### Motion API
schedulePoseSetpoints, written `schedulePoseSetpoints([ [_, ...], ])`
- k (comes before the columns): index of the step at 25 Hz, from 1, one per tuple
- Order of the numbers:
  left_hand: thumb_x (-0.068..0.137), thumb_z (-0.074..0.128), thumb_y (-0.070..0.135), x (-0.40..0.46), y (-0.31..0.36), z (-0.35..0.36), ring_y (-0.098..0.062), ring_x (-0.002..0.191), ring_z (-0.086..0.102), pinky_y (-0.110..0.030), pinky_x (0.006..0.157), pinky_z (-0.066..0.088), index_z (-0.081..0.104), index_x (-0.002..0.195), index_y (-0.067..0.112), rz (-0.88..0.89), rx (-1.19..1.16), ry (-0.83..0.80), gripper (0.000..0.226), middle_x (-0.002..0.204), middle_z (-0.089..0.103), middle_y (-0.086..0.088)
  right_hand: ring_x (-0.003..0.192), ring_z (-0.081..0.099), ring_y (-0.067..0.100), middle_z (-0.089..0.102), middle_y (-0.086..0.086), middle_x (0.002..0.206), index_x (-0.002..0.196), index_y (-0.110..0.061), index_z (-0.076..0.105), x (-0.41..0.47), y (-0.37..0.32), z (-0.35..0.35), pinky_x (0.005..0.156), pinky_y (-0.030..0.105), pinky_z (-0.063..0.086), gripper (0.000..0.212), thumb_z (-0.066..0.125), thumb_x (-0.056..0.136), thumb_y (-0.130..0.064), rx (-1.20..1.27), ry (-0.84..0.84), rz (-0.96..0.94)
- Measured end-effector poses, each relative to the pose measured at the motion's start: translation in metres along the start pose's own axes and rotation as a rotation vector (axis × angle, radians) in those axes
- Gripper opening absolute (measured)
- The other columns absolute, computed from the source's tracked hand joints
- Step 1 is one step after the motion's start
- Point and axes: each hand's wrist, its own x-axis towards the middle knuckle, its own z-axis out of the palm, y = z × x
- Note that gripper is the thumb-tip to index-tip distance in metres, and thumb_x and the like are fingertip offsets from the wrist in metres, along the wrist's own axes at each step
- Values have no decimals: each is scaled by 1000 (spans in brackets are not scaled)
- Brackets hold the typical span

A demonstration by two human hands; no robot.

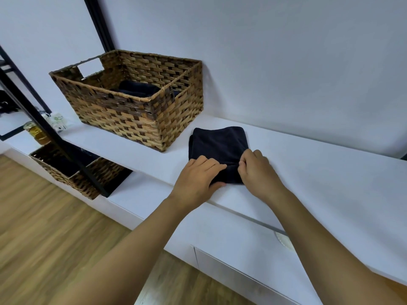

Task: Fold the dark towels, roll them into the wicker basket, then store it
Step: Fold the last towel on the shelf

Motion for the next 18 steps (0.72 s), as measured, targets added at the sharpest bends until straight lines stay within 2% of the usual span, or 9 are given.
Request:
schedulePoseSetpoints([
  [2, 92, 69, 39, 9, -3, -7, -19, 86, 53, -37, 74, 47, 70, 119, 18, -52, -82, -80, 35, 98, 68, 5, 76, 44, 28, 50, 7, 90, 90, -13, 51, -2, -6, 8, 65, 37, 31, 8, 58, 92, -12, -291, 157, -147],
  [4, 94, 67, 42, 22, -5, -15, -16, 87, 52, -39, 78, 48, 71, 119, 22, -132, -177, -184, 33, 96, 68, 6, 75, 45, 27, 52, 6, 88, 87, -13, 56, -11, -7, 15, 65, 36, 30, 9, 58, 91, -21, -398, 231, -320],
  [6, 95, 64, 47, 31, -10, -22, -14, 87, 58, -42, 79, 51, 71, 113, 24, -216, -295, -318, 30, 93, 70, 8, 80, 47, 25, 55, 2, 97, 100, -14, 63, -14, -1, 13, 70, 35, 36, 34, 40, 95, -39, -319, 197, -379],
  [7, 95, 64, 47, 34, -11, -25, -14, 85, 61, -44, 78, 53, 72, 108, 24, -265, -374, -383, 28, 91, 70, 8, 85, 47, 24, 56, 0, 103, 109, -15, 64, -15, 2, 8, 74, 35, 40, 44, 34, 96, -45, -255, 128, -380],
  [9, 95, 64, 46, 34, -12, -30, -12, 86, 64, -43, 82, 55, 72, 104, 24, -356, -499, -470, 24, 91, 71, 8, 94, 44, 20, 56, -4, 113, 123, -18, 61, -17, 16, 3, 85, 34, 42, 53, 31, 97, -53, -162, 21, -401],
  [11, 96, 64, 44, 32, -11, -32, -8, 90, 65, -40, 86, 55, 69, 105, 28, -391, -579, -468, 19, 96, 70, 11, 96, 42, 18, 56, -6, 114, 125, -20, 60, -19, 22, 3, 88, 33, 42, 56, 30, 96, -58, -134, -25, -399],
  [13, 96, 63, 44, 30, -8, -33, -6, 90, 64, -36, 83, 55, 62, 102, 32, -418, -640, -410, 14, 96, 69, 12, 90, 43, 19, 59, -5, 104, 114, -20, 63, -13, 20, 5, 83, 32, 41, 58, 24, 97, -58, -156, 3, -380],
  [15, 98, 57, 46, 26, -2, -31, -11, 83, 60, -35, 72, 50, 52, 101, 31, -343, -492, -349, 17, 92, 64, 12, 82, 44, 19, 58, -5, 88, 98, -19, 63, -4, 12, 5, 75, 32, 35, 54, 21, 100, -52, -183, 43, -356],
  [18, 94, 55, 47, 11, 9, -17, -18, 84, 49, -34, 71, 39, 52, 109, 21, -38, -1, -130, 30, 101, 54, 8, 66, 45, 23, 45, -4, 63, 76, -15, 54, 4, 3, 3, 64, 34, 29, 45, 32, 105, -40, -168, 51, -264],
])
